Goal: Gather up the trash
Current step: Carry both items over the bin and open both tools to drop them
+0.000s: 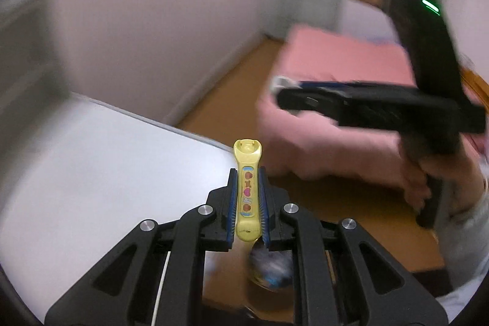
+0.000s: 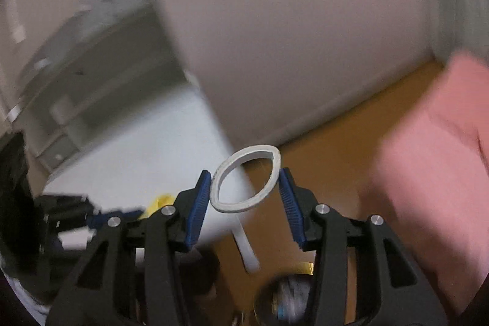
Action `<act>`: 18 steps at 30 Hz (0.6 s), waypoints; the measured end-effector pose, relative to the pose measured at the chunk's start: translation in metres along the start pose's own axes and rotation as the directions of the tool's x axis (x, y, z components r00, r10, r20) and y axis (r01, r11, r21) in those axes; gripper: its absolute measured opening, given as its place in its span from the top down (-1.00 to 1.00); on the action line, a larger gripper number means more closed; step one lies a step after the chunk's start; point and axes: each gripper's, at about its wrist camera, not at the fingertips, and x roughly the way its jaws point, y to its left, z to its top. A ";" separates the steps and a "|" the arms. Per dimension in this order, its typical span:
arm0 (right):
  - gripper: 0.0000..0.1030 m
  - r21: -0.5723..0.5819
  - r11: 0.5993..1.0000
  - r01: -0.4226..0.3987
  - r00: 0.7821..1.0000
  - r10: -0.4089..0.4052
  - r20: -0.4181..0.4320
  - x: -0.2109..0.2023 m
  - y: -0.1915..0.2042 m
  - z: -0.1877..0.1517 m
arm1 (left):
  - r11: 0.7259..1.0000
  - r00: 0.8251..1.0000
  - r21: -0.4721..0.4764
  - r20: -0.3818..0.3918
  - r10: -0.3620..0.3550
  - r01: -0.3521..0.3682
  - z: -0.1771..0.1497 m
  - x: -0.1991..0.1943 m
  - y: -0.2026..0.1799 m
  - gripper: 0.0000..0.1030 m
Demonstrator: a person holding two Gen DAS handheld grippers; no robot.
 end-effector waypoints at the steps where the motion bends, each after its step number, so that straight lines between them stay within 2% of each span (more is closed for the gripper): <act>1: 0.11 0.059 0.998 0.000 0.997 0.004 -0.072 0.013 -0.028 -0.021 | 0.998 0.994 0.019 -0.090 -0.061 0.063 -0.013 0.035 -0.022 0.77; 2: 0.11 0.109 0.994 0.003 0.989 0.013 -0.144 0.028 -0.050 -0.041 | 0.995 0.982 0.014 -0.158 -0.100 0.103 -0.025 0.060 -0.032 0.77; 3: 0.11 0.176 0.984 0.004 0.970 0.039 -0.238 0.053 -0.077 -0.071 | 0.990 0.964 0.003 -0.229 -0.134 0.139 -0.037 0.083 -0.038 0.77; 4: 0.11 0.244 0.970 0.014 0.943 0.068 -0.325 0.081 -0.102 -0.104 | 0.982 0.917 -0.011 -0.358 -0.178 0.186 -0.062 0.125 -0.046 0.77; 5: 0.11 0.287 0.958 0.022 0.921 0.093 -0.379 0.099 -0.116 -0.127 | 0.979 0.888 -0.028 -0.417 -0.196 0.203 -0.076 0.148 -0.046 0.77; 6: 0.11 0.344 0.938 0.047 0.885 0.121 -0.449 0.126 -0.136 -0.160 | 0.976 0.843 -0.070 -0.493 -0.213 0.206 -0.098 0.182 -0.043 0.77; 7: 0.11 0.384 0.920 0.078 0.854 0.137 -0.502 0.148 -0.150 -0.188 | 0.976 0.818 -0.099 -0.533 -0.216 0.194 -0.111 0.202 -0.038 0.77; 8: 0.11 0.404 0.907 0.114 0.813 0.149 -0.563 0.173 -0.164 -0.216 | 0.980 0.790 -0.112 -0.580 -0.199 0.164 -0.128 0.230 -0.033 0.77; 10: 0.11 0.416 0.898 0.145 0.755 0.171 -0.633 0.205 -0.174 -0.245 | 0.983 0.742 -0.127 -0.644 -0.185 0.135 -0.154 0.276 -0.029 0.77; 12: 0.11 0.439 0.878 0.192 0.733 0.169 -0.659 0.226 -0.189 -0.262 | 0.966 0.662 -0.230 -0.706 -0.251 0.120 -0.183 0.317 -0.019 0.77; 13: 0.11 0.475 0.854 0.211 0.737 0.180 -0.651 0.233 -0.196 -0.270 | 0.953 0.614 -0.285 -0.736 -0.284 0.099 -0.198 0.337 -0.015 0.77; 14: 0.11 0.516 0.827 0.223 0.739 0.202 -0.643 0.239 -0.202 -0.276 | 0.936 0.578 -0.341 -0.748 -0.325 0.084 -0.209 0.352 -0.012 0.77; 15: 0.11 0.562 0.793 0.236 0.733 0.234 -0.638 0.246 -0.207 -0.286 | 0.928 0.556 -0.366 -0.759 -0.339 0.067 -0.218 0.359 -0.014 0.77; 16: 0.11 0.594 0.765 0.248 0.730 0.255 -0.634 0.248 -0.211 -0.295 | 0.927 0.543 -0.369 -0.767 -0.342 0.062 -0.224 0.364 -0.015 0.77; 18: 0.11 0.616 0.742 0.264 0.726 0.268 -0.634 0.248 -0.212 -0.306 | 0.915 0.530 -0.398 -0.764 -0.368 0.061 -0.228 0.368 -0.011 0.77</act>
